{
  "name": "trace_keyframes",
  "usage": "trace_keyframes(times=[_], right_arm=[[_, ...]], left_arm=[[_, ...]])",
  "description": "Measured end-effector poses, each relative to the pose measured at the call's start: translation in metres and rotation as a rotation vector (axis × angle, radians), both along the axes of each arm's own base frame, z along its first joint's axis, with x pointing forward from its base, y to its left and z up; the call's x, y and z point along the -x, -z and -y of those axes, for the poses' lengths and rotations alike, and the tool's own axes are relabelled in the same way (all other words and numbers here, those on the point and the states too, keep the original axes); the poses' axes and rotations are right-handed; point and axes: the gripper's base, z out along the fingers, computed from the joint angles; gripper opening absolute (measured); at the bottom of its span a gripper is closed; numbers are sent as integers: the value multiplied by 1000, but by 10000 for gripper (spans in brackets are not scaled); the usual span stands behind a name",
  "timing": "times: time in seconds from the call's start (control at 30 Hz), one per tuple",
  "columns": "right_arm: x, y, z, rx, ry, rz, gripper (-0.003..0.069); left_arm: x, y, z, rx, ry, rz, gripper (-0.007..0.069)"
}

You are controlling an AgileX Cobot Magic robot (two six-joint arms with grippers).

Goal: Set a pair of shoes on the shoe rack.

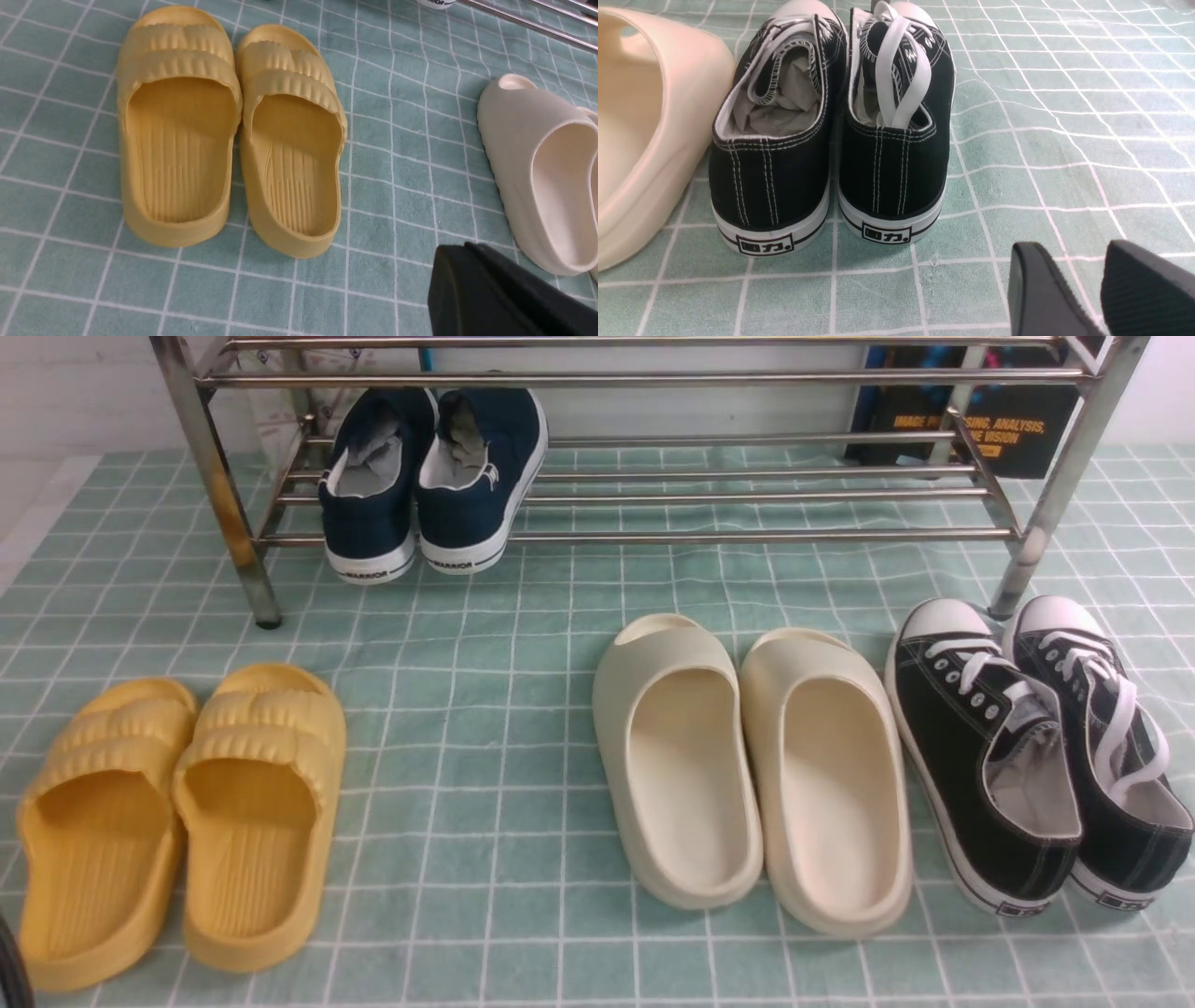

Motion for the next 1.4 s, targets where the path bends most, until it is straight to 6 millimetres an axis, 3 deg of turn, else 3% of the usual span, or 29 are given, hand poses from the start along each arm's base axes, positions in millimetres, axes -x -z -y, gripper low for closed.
trace_keyframes(times=[0.5,0.67,0.8,0.97,1.07,1.23,1.4], right_arm=[[0,0,0,0,0,0,246],[0,0,0,1,0,0,246],[0,0,0,1,0,0,246],[0,0,0,1,0,0,246],[0,0,0,1,0,-1,246],[0,0,0,1,0,-1,246],[0,0,0,1,0,-1,246]], left_arm=[[2,1,7,85,36,-21,29],[0,5,7,62,54,3,-13],[-2,30,7,31,60,123,-13],[-5,74,2,66,-72,314,-13],[-4,90,-1,76,-141,400,-13],[-10,126,-4,13,-170,387,-13],[-12,142,-5,-64,-147,342,-13]])
